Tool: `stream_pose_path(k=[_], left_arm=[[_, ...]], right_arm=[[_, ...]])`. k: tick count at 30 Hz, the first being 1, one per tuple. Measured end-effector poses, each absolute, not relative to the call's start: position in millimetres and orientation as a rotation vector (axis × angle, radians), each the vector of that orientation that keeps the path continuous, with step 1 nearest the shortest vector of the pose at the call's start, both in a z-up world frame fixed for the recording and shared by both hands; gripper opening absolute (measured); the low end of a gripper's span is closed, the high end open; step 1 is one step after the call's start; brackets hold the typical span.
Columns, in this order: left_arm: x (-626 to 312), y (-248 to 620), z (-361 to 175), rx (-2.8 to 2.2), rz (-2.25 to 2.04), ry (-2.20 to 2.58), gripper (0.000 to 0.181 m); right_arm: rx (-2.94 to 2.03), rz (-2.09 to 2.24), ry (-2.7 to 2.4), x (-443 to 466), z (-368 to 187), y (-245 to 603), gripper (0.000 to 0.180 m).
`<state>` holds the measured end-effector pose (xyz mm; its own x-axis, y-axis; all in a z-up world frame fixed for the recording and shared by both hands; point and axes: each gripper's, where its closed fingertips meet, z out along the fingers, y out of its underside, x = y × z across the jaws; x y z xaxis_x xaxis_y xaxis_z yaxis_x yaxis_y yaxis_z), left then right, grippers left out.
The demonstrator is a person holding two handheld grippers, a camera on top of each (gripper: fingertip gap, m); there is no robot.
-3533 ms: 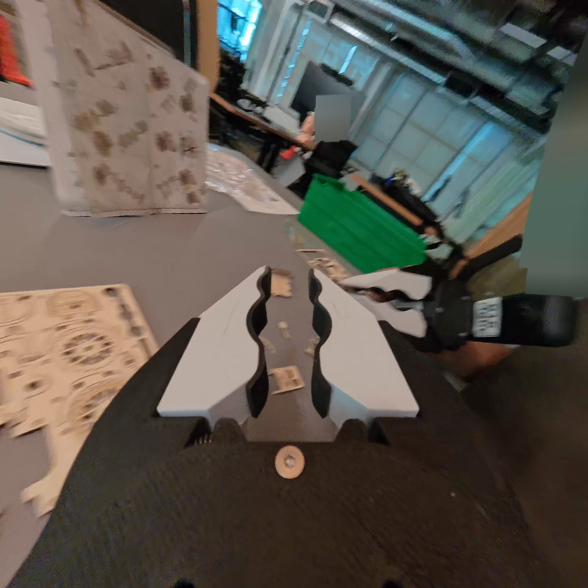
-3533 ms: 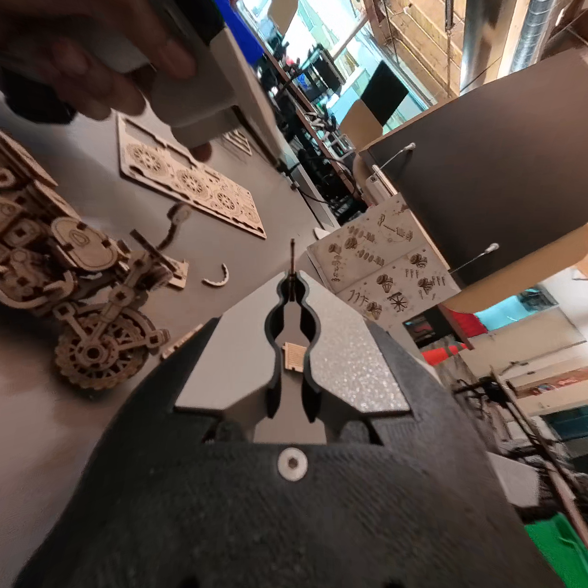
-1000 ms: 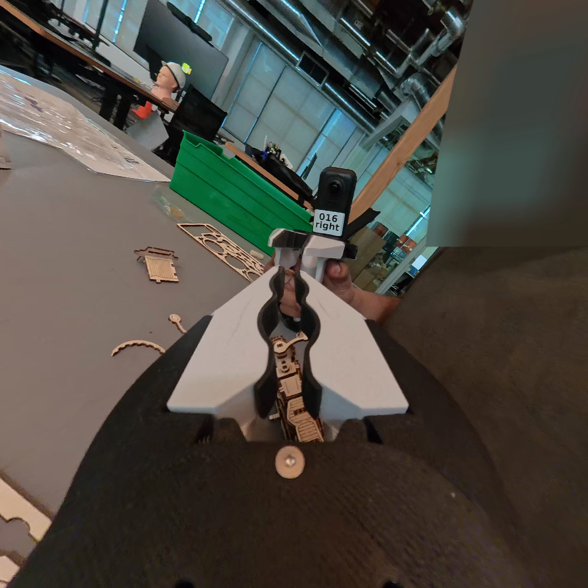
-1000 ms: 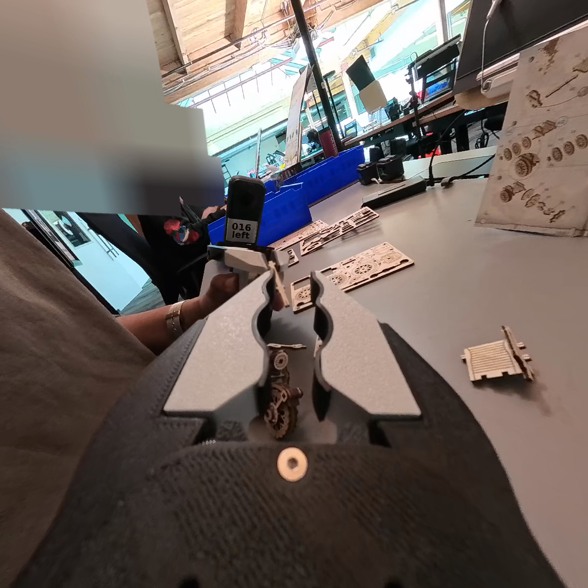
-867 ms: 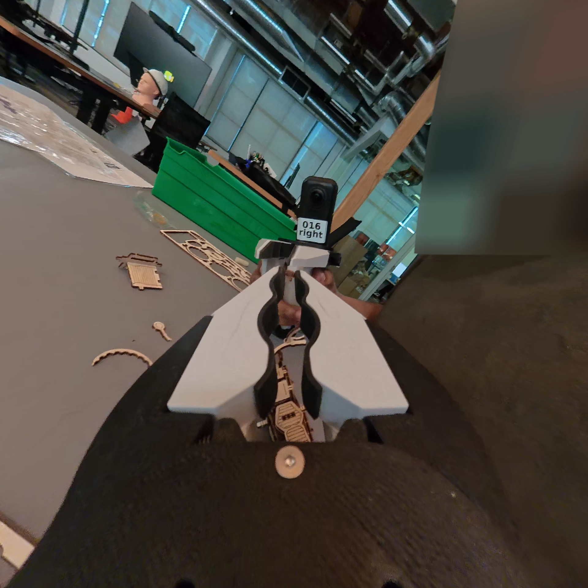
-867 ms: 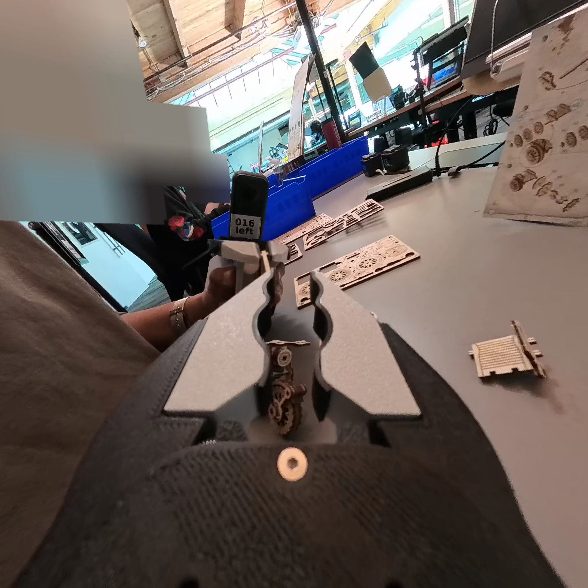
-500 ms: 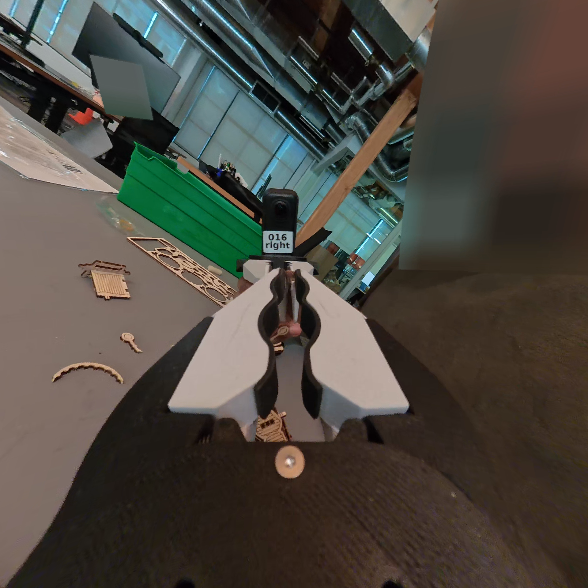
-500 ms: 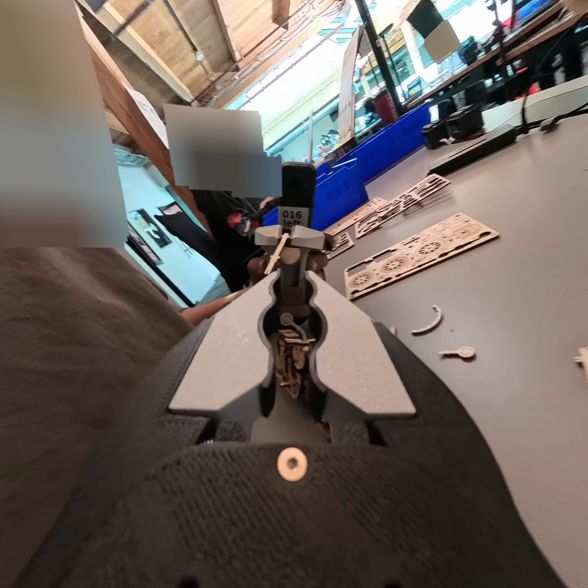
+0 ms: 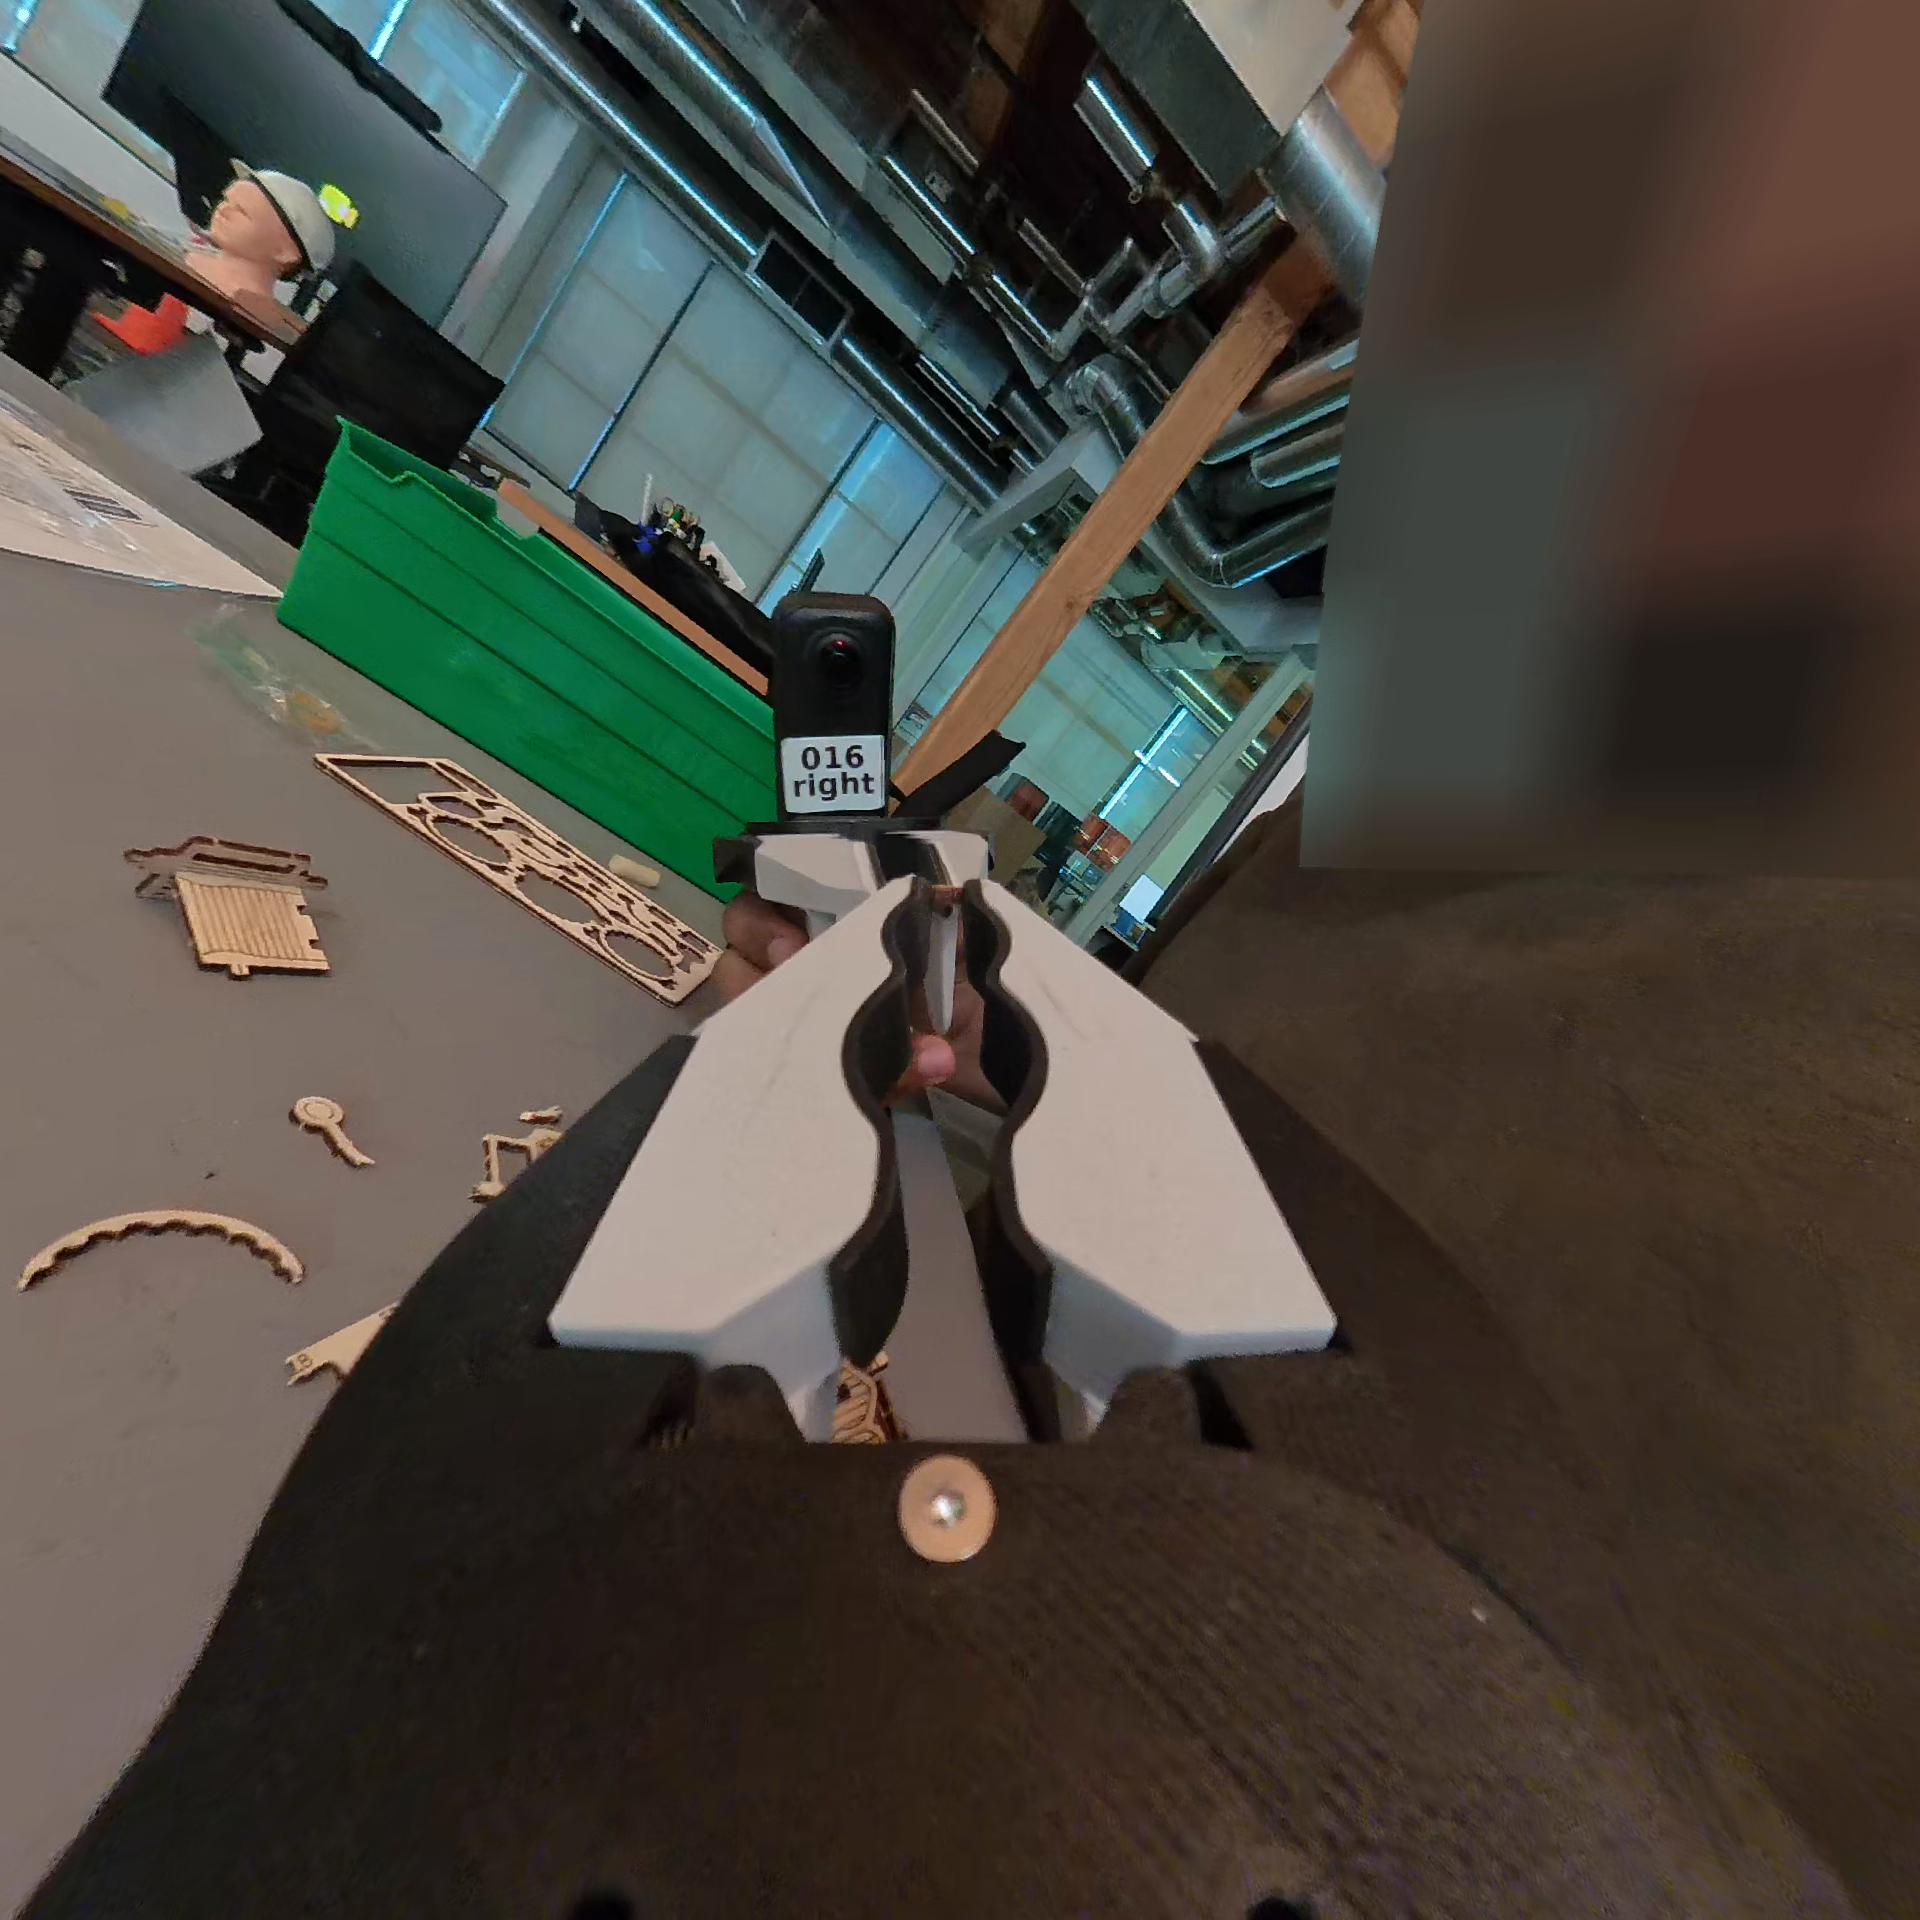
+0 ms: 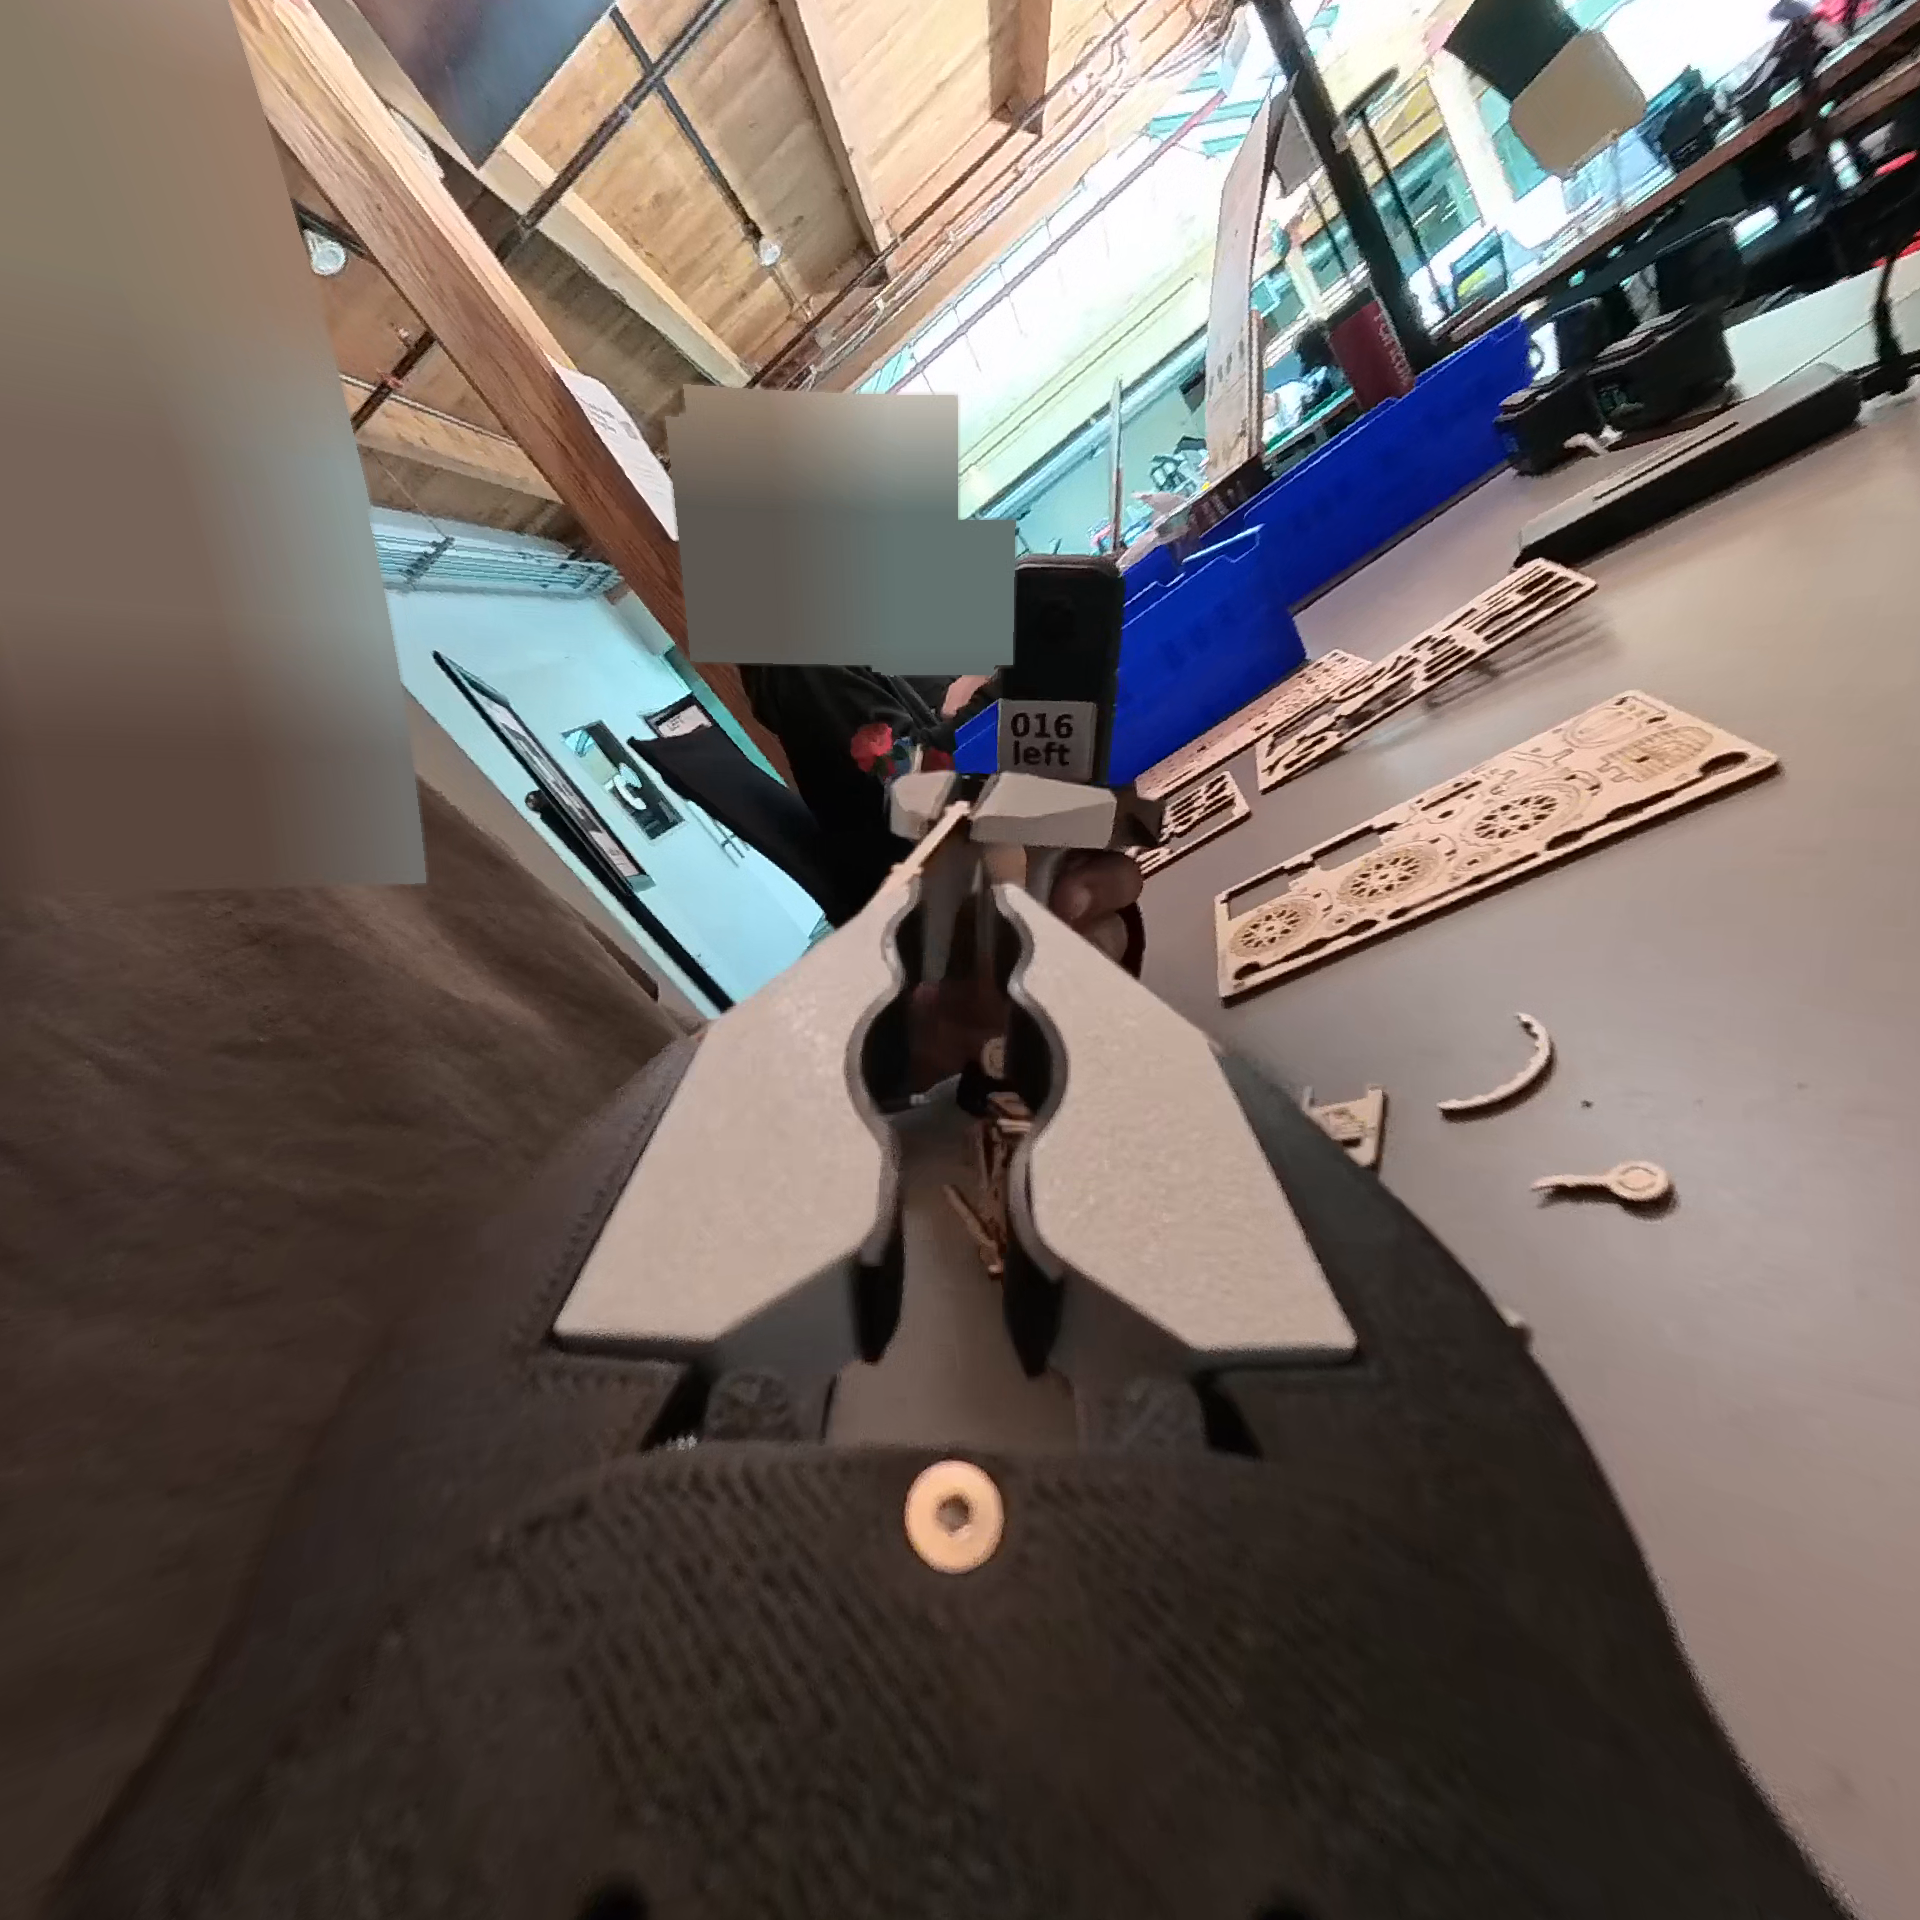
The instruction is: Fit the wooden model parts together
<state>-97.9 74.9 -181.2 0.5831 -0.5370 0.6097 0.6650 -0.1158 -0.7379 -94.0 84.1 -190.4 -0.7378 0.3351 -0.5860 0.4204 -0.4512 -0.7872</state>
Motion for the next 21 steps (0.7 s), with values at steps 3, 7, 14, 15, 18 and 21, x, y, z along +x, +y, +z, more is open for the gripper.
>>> stream_pose_path(k=[3, 7, 14, 15, 18, 21], left_arm=[[-93, 74, -179, -1.334, -1.051, -0.1, 0.003], [-90, 72, -177, -1.331, -1.066, -0.084, 0.004], [-83, 66, -169, -1.291, -1.127, -0.032, 0.004], [-82, 65, -169, -1.293, -1.127, -0.027, 0.004], [-81, 64, -167, -1.283, -1.143, -0.021, 0.004], [-87, 63, -164, -1.248, -1.154, -0.049, 0.003]], right_arm=[[1.073, -2.353, 1.612, -90, -191, 77, 0.009], [1.038, -2.331, 1.513, -87, -186, 76, 0.008], [0.924, -2.285, 1.398, -76, -175, 72, 0.012], [0.92, -2.274, 1.396, -75, -175, 71, 0.012], [0.893, -2.26, 1.349, -72, -172, 71, 0.012], [0.869, -2.278, 1.287, -71, -166, 75, 0.018]])
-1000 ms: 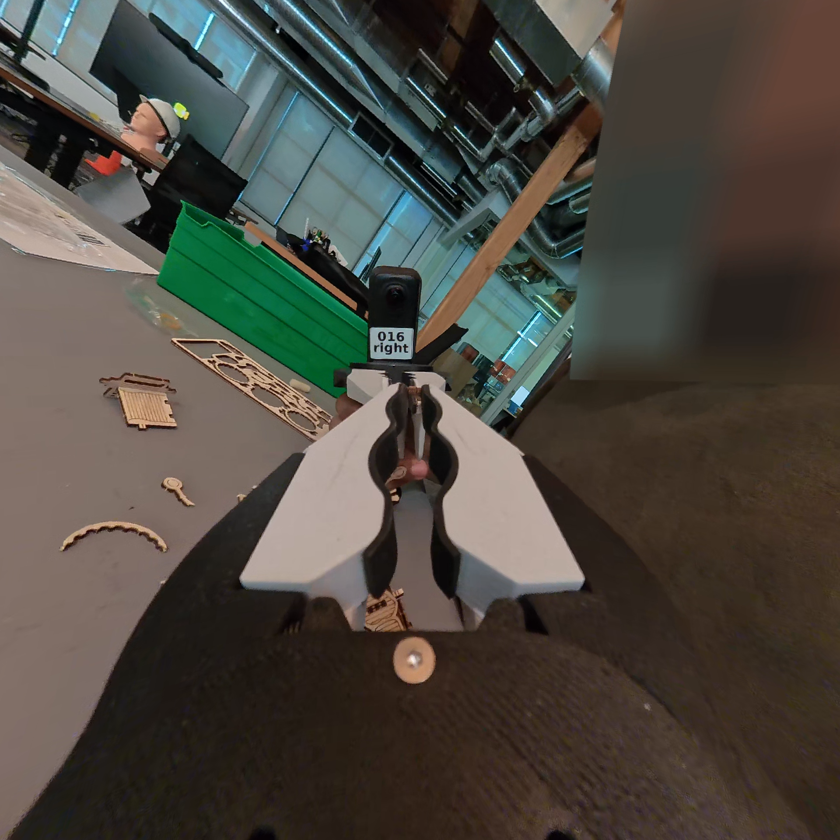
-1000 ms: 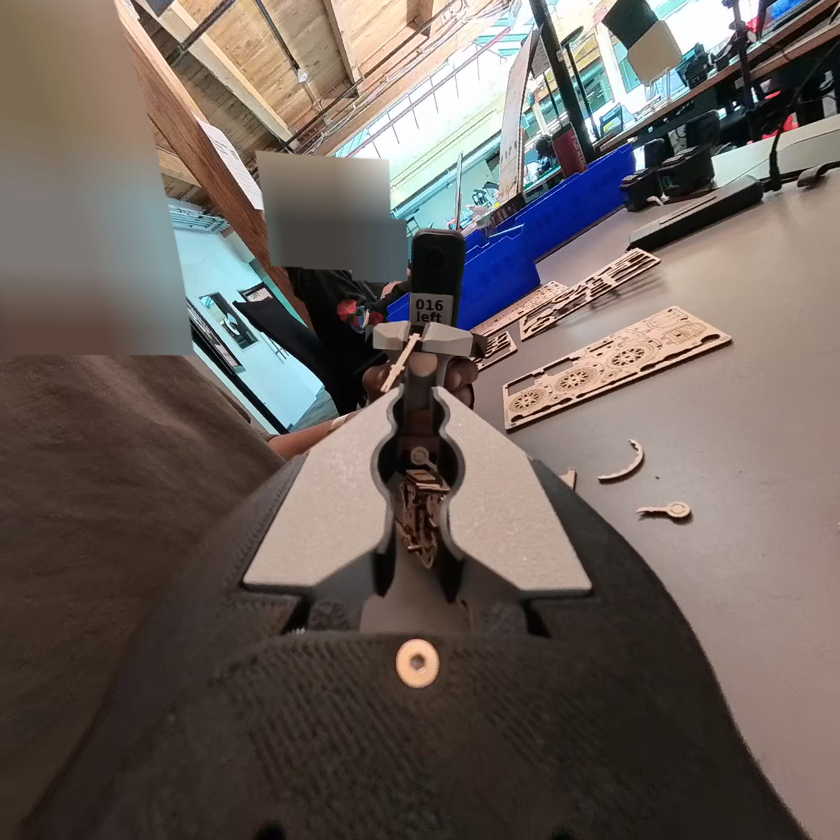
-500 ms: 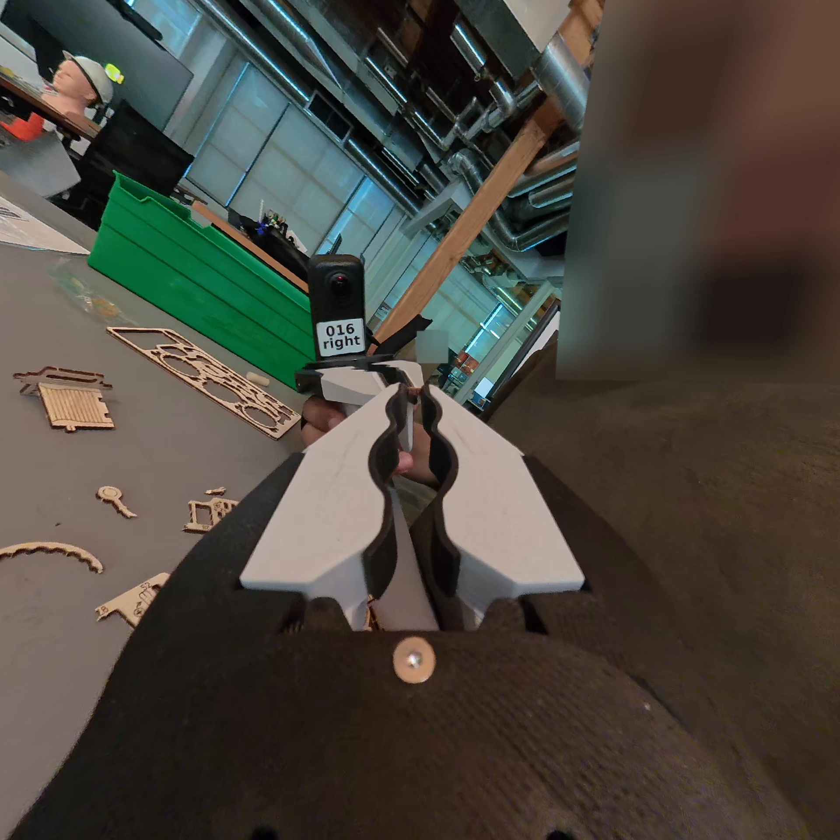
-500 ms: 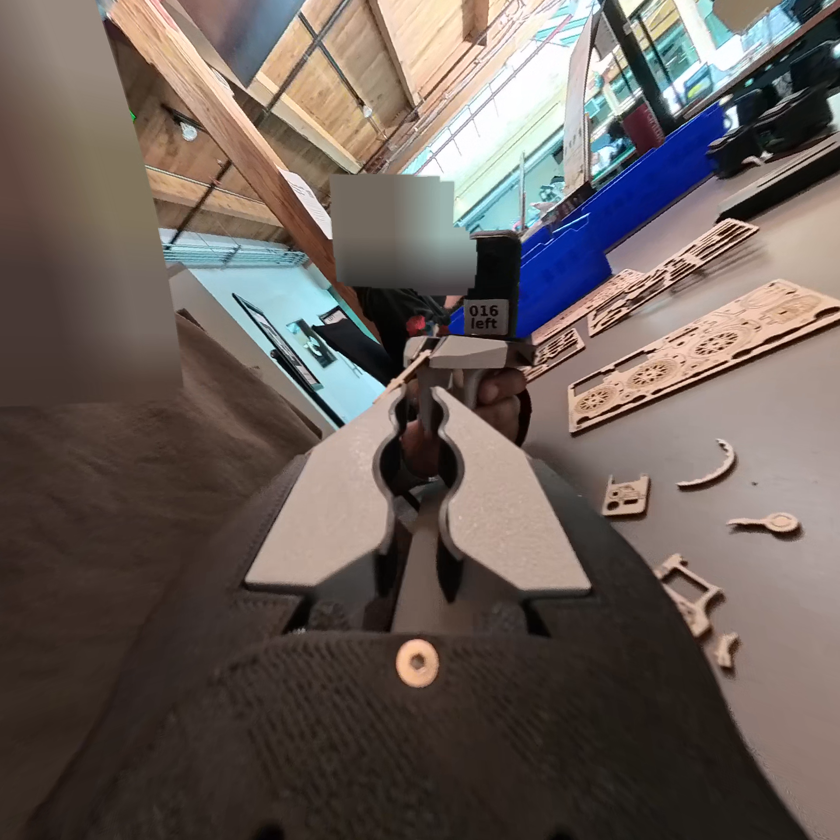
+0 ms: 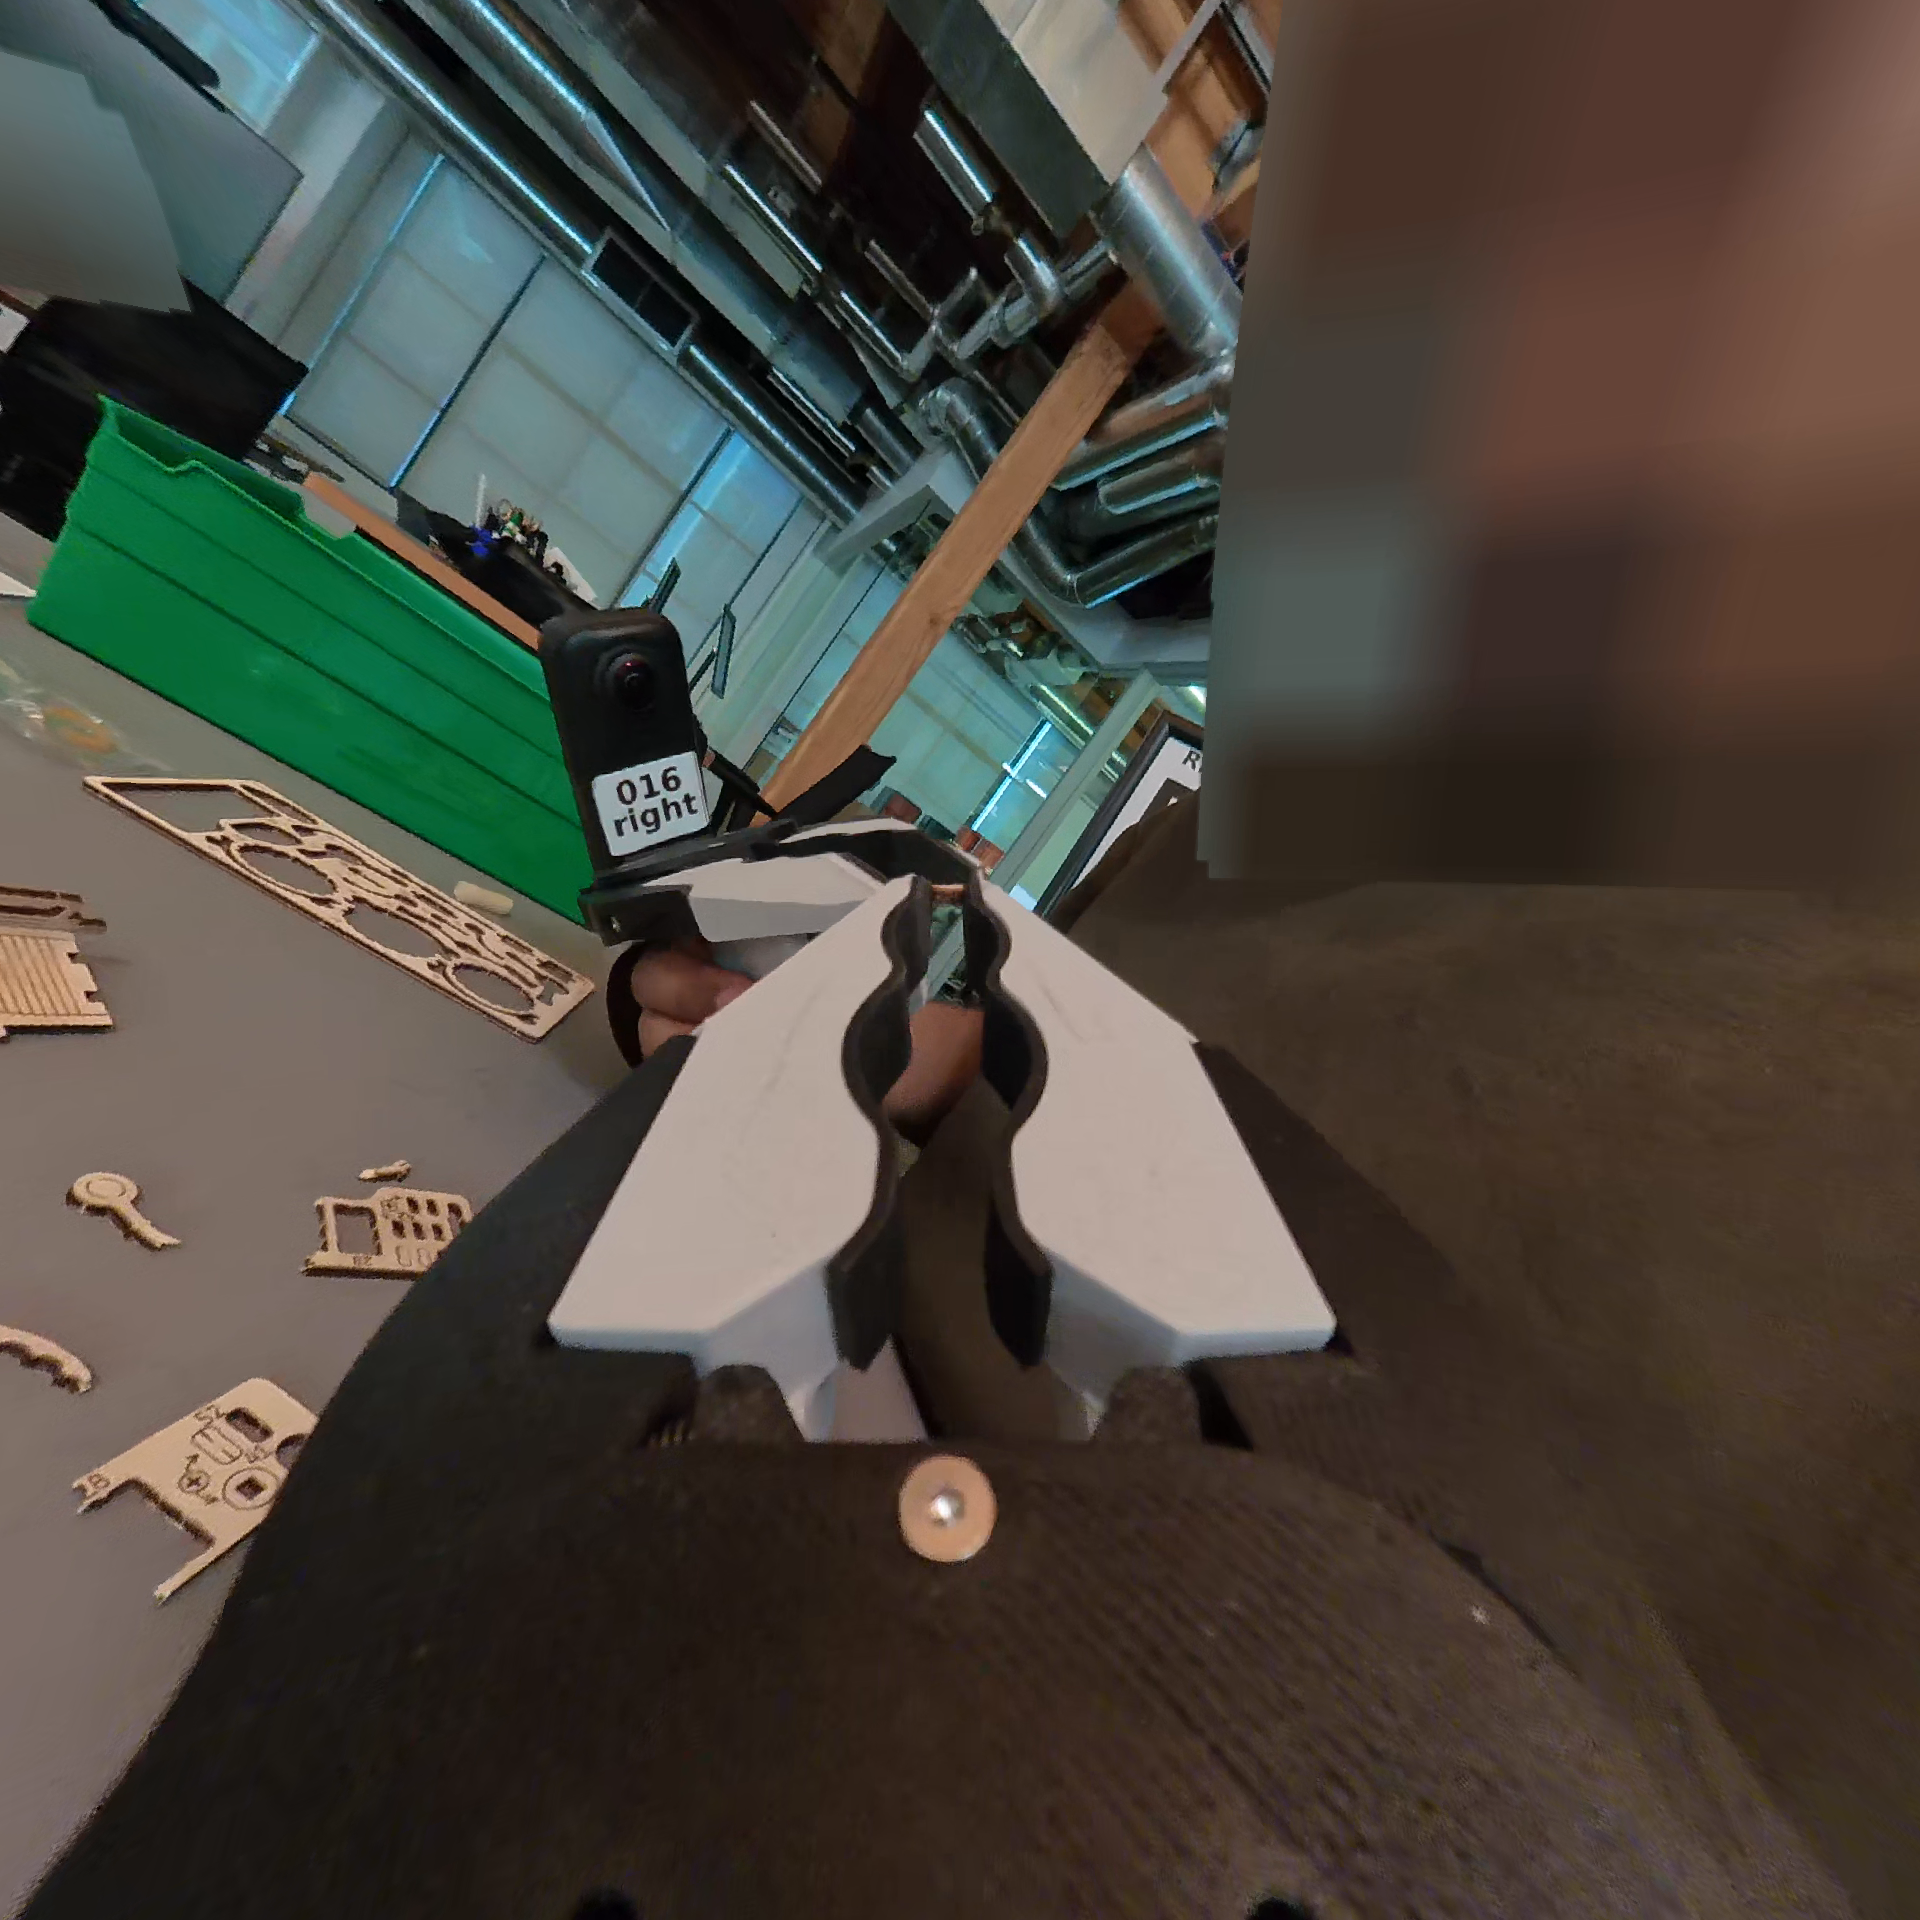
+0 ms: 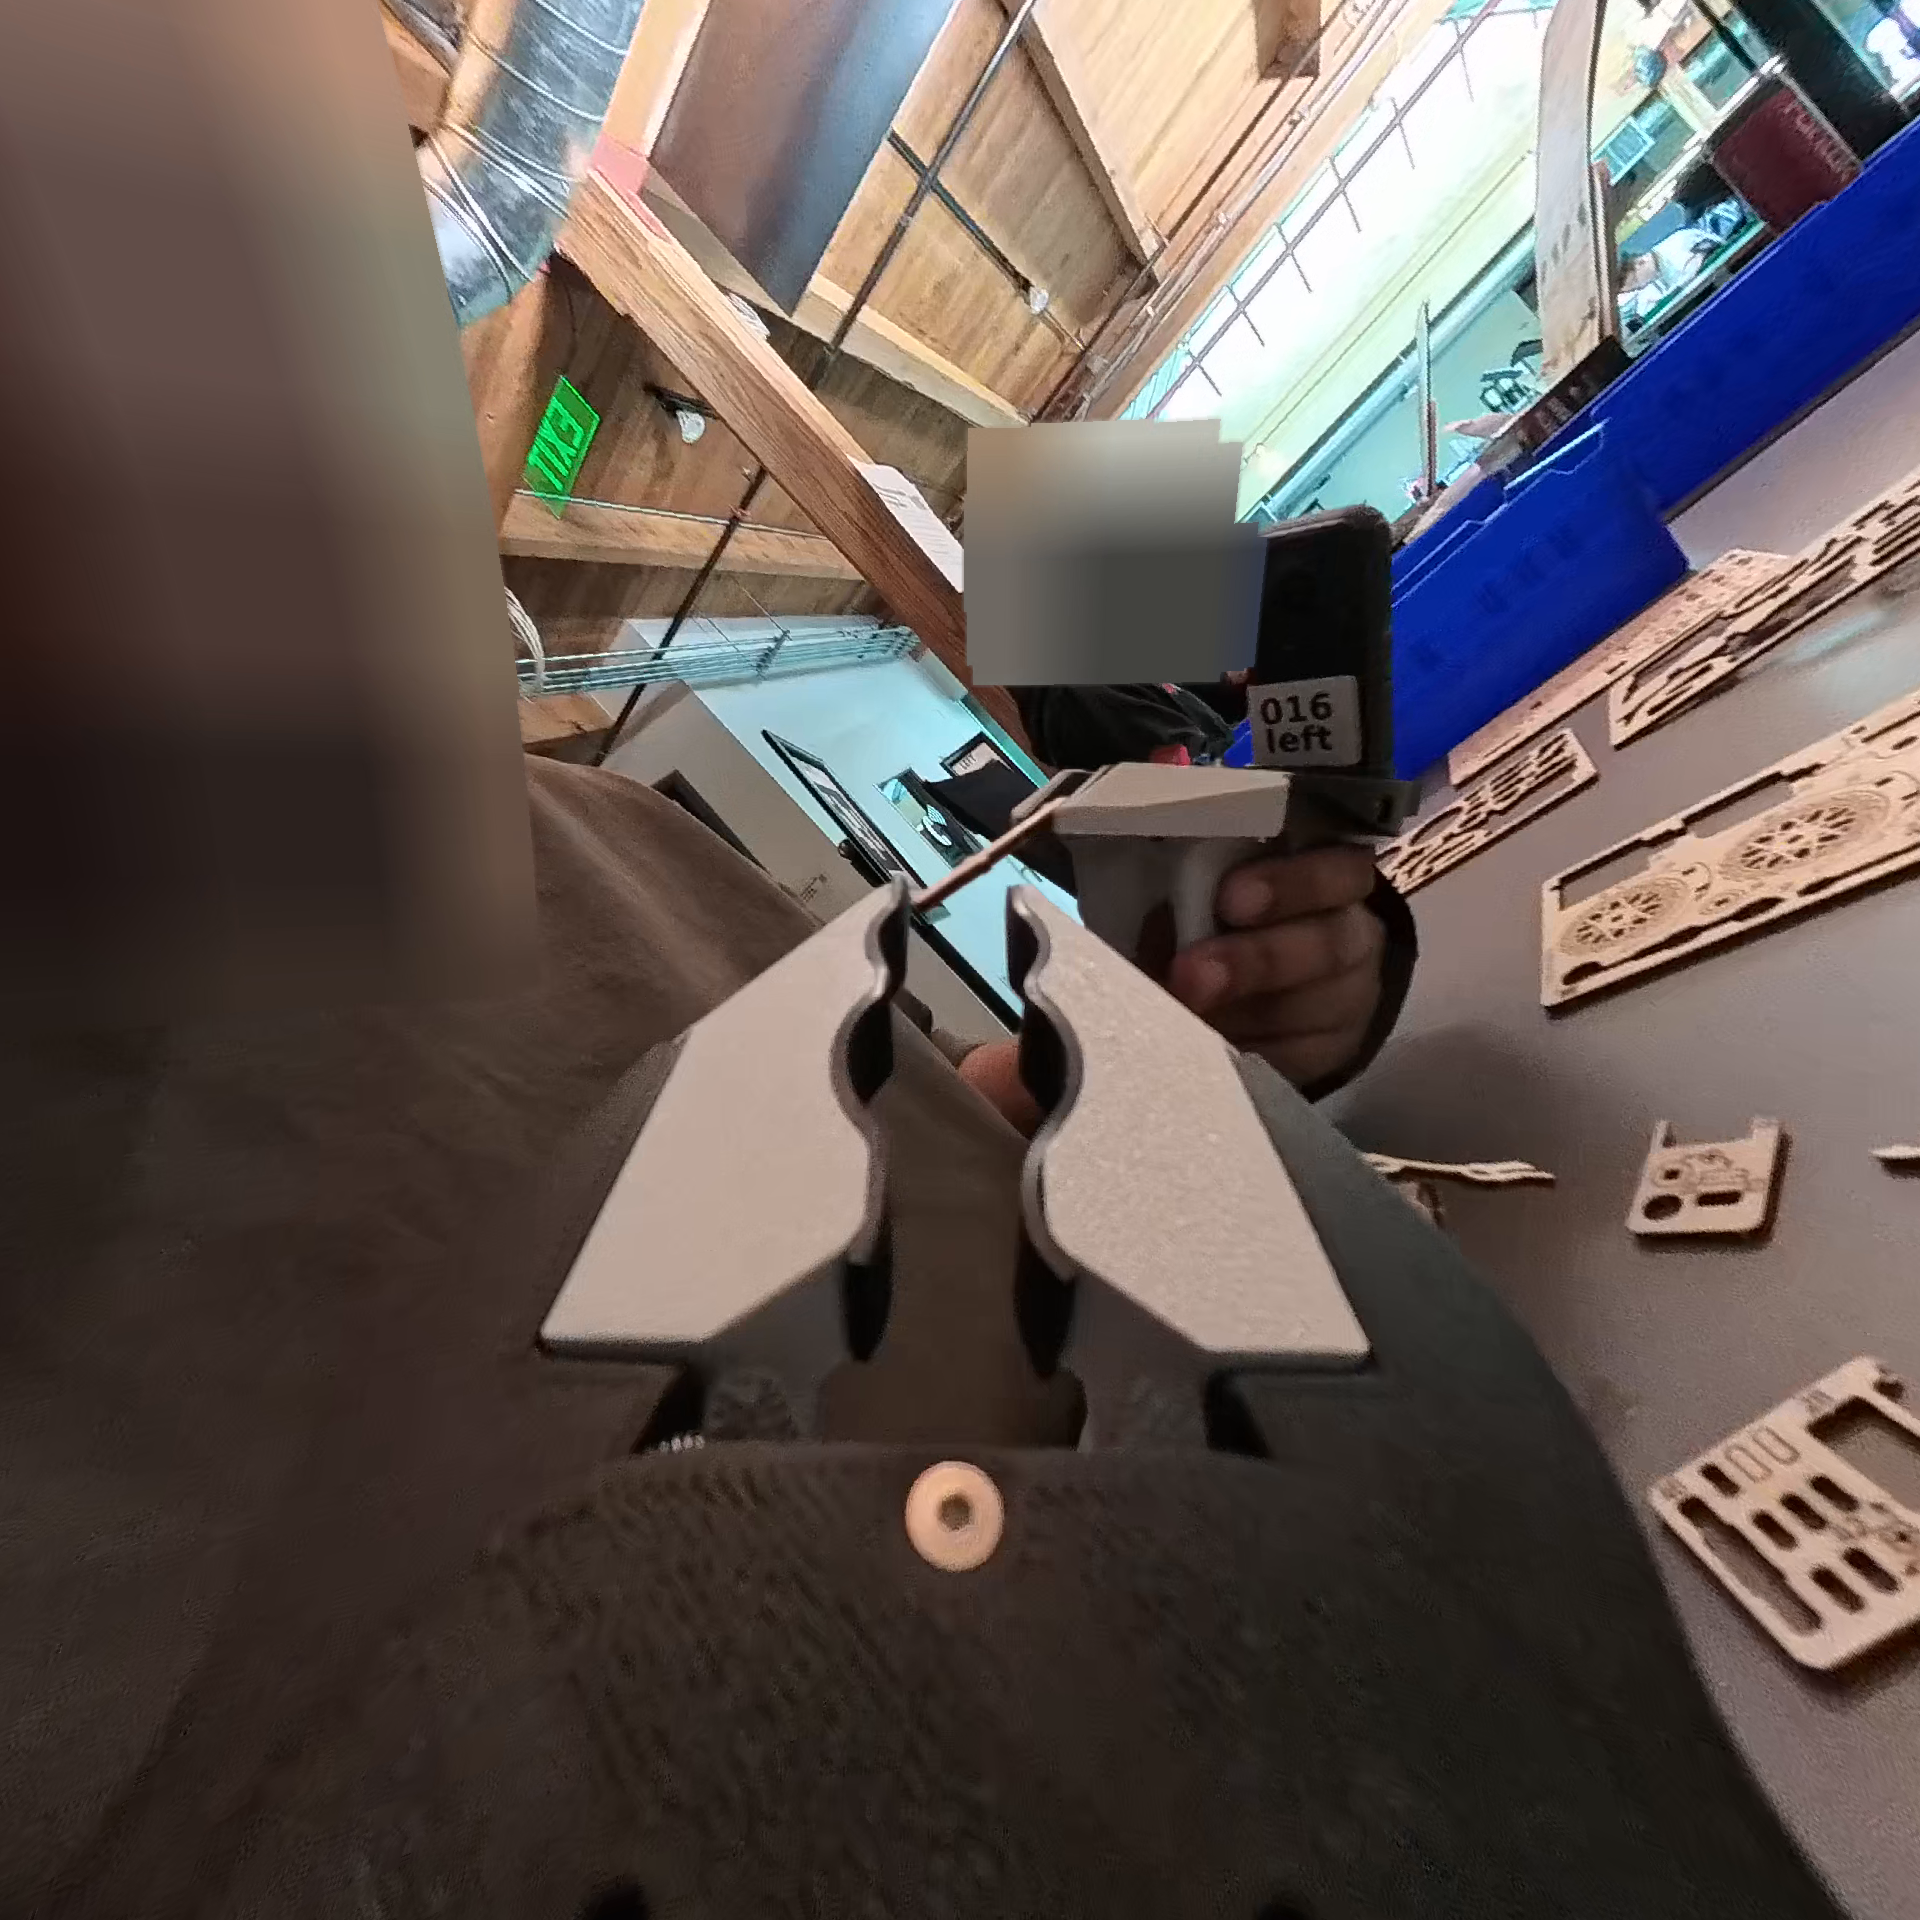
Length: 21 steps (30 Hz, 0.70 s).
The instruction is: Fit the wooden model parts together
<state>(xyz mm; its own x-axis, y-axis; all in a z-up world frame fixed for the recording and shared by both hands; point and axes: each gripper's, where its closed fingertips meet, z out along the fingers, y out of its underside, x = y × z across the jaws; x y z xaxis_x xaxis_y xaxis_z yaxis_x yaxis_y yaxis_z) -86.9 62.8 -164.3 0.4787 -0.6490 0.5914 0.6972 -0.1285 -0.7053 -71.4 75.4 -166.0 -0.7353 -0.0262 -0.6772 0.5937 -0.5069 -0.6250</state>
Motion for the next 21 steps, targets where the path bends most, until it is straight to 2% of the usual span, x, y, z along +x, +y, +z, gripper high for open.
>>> stream_pose_path(k=[6, 10, 21], left_arm=[[-99, 66, -166, -1.229, -1.164, -0.133, 0.003], [-107, 72, -174, -1.254, -1.135, -0.208, 0.003], [-117, 80, -192, -1.359, -1.035, -0.29, 0.003]], right_arm=[[0.92, -2.421, 1.531, -78, -167, 76, 0.024], [1.031, -2.511, 1.785, -88, -173, 84, 0.016], [1.249, -2.457, 1.898, -104, -191, 94, 0.013]])
